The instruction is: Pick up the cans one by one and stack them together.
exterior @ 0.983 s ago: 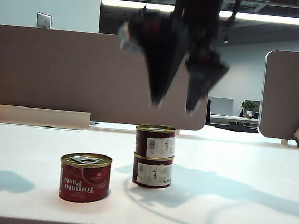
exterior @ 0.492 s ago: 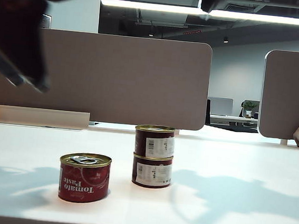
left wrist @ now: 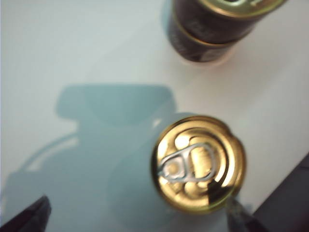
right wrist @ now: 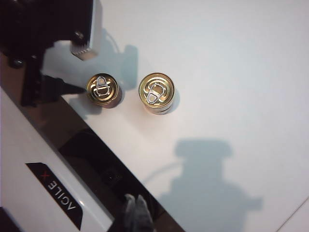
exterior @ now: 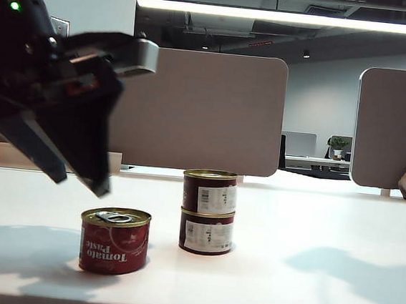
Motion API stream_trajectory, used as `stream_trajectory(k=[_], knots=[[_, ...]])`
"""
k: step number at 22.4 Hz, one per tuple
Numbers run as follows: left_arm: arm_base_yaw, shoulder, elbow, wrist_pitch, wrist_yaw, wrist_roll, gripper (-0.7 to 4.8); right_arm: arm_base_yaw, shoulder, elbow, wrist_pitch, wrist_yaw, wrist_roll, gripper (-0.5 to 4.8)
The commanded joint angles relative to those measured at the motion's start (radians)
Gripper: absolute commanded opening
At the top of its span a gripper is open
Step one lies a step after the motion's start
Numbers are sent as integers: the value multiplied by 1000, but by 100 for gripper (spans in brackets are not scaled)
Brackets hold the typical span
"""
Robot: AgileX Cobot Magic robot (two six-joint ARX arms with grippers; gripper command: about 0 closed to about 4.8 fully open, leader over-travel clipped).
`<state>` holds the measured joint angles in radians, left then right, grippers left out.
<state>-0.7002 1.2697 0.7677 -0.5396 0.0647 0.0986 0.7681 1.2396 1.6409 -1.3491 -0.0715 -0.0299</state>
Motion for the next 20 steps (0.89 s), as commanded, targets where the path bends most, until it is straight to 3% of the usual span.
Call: stream_trajectory(k=[1, 8, 20], knots=[[1, 31, 4, 62, 57, -1, 445, 1, -50, 3, -11, -1, 39, -3], [1, 31, 5, 82, 140, -1, 444, 1, -81, 3, -18, 2, 61, -3], [1, 89, 5, 81, 147, 1, 444, 1, -81, 3, -20, 2, 81, -3]])
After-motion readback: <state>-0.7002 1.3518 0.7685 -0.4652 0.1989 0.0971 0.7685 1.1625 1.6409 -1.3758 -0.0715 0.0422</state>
